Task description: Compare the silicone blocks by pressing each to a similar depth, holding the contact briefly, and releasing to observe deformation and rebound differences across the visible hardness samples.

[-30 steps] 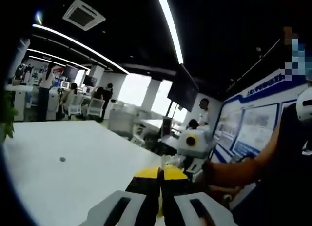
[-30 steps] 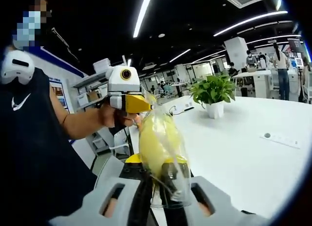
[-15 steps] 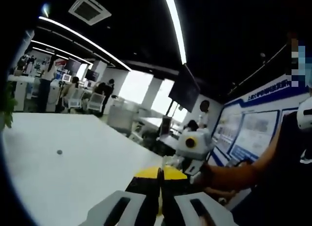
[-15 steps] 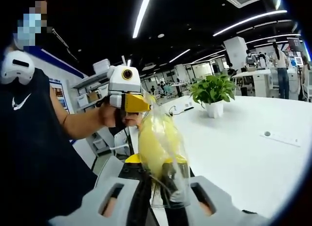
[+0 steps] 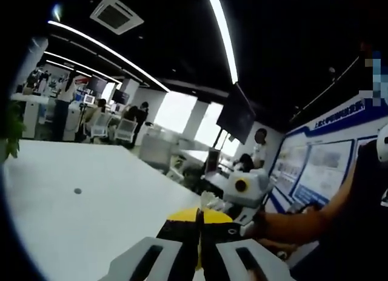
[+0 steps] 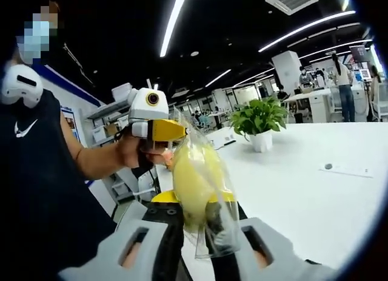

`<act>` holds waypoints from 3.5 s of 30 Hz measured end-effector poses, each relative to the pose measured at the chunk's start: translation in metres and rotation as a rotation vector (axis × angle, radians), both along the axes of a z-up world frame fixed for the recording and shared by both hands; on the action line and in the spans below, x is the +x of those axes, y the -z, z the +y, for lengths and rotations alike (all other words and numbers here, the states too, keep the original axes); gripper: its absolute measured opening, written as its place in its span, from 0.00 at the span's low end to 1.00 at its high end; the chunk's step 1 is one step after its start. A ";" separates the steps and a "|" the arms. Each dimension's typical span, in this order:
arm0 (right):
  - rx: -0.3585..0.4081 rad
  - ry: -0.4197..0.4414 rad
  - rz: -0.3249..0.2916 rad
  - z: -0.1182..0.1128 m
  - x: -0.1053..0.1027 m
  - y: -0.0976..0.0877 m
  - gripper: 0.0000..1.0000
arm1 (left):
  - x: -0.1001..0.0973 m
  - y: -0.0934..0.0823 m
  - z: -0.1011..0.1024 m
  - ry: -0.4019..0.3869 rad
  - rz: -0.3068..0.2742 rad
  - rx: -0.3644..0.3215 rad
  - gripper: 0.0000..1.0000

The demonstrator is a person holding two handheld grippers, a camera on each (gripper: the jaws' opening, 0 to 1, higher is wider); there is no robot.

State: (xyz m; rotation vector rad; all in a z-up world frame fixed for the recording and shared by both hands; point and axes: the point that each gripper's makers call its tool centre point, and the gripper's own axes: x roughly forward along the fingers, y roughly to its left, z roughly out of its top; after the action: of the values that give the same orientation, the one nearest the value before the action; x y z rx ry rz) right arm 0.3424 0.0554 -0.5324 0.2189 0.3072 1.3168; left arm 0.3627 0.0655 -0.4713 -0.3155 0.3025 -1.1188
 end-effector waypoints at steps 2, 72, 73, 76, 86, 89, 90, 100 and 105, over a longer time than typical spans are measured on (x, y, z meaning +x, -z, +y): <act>0.015 0.002 -0.001 -0.002 0.001 -0.001 0.10 | -0.002 -0.003 -0.002 0.005 0.011 -0.017 0.00; -0.272 0.589 -0.093 -0.131 0.016 0.118 0.97 | 0.025 0.066 -0.010 -0.119 0.185 -0.087 0.00; -0.273 0.590 -0.090 -0.132 0.015 0.119 0.97 | 0.025 0.071 -0.009 -0.126 0.188 -0.085 0.00; -0.274 0.595 -0.083 -0.132 0.013 0.120 0.97 | 0.026 0.085 -0.008 -0.135 0.219 -0.089 0.00; -0.282 0.590 -0.083 -0.133 0.005 0.122 0.97 | 0.020 0.123 -0.016 -0.130 0.276 -0.041 0.00; -0.287 0.590 -0.083 -0.136 0.003 0.123 0.97 | 0.021 0.131 -0.017 -0.138 0.297 -0.050 0.00; -0.290 0.590 -0.082 -0.137 0.002 0.123 0.97 | 0.022 0.132 -0.017 -0.143 0.301 -0.052 0.00; -0.284 0.601 -0.063 -0.141 0.000 0.127 0.97 | 0.031 0.150 -0.020 -0.170 0.366 -0.092 0.00; -0.294 0.582 -0.056 -0.137 -0.003 0.130 0.97 | 0.033 0.161 -0.022 -0.177 0.380 -0.082 0.00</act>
State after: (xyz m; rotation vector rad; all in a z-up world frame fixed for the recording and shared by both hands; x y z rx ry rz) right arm 0.3392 -0.0820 -0.6627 0.0154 0.3524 0.6902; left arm 0.3955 0.0437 -0.6326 -0.6187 0.5541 -0.8945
